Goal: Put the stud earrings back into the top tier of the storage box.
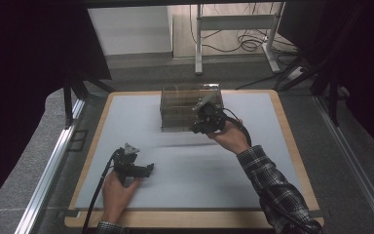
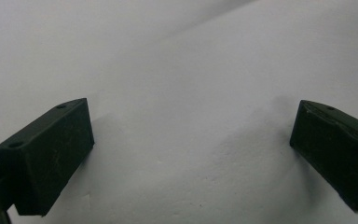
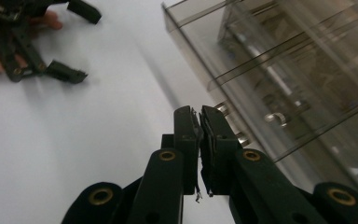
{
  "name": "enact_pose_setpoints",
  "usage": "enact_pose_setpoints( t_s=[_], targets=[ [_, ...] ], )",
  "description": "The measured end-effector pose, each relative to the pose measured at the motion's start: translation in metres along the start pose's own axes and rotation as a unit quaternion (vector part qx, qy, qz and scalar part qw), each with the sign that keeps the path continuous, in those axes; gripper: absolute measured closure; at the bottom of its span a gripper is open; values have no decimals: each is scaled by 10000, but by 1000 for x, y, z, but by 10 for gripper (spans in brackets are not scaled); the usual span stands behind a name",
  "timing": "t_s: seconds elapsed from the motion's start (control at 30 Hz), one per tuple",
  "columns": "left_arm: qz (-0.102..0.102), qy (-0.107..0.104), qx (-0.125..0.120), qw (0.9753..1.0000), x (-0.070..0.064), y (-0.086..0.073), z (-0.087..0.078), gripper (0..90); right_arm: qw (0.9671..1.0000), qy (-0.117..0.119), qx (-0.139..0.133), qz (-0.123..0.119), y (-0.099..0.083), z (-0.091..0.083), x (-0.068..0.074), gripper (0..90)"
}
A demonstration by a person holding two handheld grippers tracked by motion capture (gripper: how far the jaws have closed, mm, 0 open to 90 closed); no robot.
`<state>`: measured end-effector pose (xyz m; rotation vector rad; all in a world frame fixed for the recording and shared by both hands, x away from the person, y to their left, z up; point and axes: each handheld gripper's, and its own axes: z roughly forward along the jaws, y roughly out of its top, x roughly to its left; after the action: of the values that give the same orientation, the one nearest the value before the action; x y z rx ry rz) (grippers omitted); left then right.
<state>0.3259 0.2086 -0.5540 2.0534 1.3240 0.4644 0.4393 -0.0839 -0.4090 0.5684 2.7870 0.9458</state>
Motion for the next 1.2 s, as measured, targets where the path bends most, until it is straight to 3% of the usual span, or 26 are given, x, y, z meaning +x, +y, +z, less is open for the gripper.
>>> enact_pose_setpoints(
  t_s=[0.3, 0.6, 1.2],
  targets=[
    [-17, -3, -2, 10000, 0, 0, 0, 0, 9997, -107, -148, 164, 11, 4, -11, 836],
    [-16, -5, -4, 10000, 0, 0, 0, 0, 9989, -258, -241, 315, 15, 20, -22, 835],
    [-17, -7, 1, 10000, 0, 0, 0, 0, 9973, -416, -191, 566, 13, 53, -38, 834]
  ],
)
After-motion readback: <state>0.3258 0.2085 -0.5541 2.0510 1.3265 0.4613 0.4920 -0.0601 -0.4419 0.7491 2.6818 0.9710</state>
